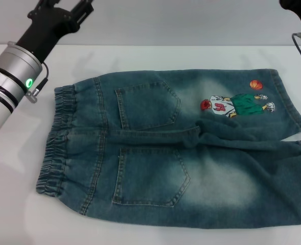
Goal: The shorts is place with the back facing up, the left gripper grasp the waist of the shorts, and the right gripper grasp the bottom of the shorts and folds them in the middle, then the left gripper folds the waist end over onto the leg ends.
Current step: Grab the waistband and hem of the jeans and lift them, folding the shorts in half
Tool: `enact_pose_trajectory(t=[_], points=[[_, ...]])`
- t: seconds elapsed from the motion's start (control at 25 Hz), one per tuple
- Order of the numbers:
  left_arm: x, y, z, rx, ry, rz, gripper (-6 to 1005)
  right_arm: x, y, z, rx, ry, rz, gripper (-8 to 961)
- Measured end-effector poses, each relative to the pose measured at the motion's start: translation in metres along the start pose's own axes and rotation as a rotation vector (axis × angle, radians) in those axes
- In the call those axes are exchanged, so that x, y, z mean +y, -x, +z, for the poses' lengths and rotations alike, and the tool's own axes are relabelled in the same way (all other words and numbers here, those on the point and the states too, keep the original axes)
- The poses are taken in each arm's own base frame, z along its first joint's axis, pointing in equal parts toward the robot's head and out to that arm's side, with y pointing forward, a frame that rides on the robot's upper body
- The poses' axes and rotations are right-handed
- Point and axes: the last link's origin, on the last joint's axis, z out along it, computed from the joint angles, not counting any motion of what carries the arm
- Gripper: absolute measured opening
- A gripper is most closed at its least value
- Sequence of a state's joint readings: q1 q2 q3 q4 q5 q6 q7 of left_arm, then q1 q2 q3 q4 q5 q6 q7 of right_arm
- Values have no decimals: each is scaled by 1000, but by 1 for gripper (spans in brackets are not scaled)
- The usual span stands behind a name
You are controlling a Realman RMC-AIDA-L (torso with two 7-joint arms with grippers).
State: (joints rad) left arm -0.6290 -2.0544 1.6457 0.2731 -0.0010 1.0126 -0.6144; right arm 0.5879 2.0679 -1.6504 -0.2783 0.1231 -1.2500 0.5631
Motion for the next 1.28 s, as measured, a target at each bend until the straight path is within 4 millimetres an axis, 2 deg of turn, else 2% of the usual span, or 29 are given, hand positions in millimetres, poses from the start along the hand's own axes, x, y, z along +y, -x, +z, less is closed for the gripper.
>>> enact_pose_trajectory(t=[0.24,0.44,0.64,0.76,1.0,1.28], points=[[-2,3,0,-40,15,13,837,0,-1,10,16,-10,-63,576],[-3,-6,3,-64,79,-6,832,-2,0,11,10,-18,-64,577],[-3,-29,9,-119,217,-37,828,-6,-1,5,20,-36,-67,577],[-12,-44,8,-155,248,-81,825,-13,-3,-1,28,-70,-70,577],[-24,-62,-9,-307,308,-75,820,-28,0,-11,20,-138,-98,577],[-32,-69,-27,-435,361,-124,814,-37,5,-14,8,-173,-161,577]])
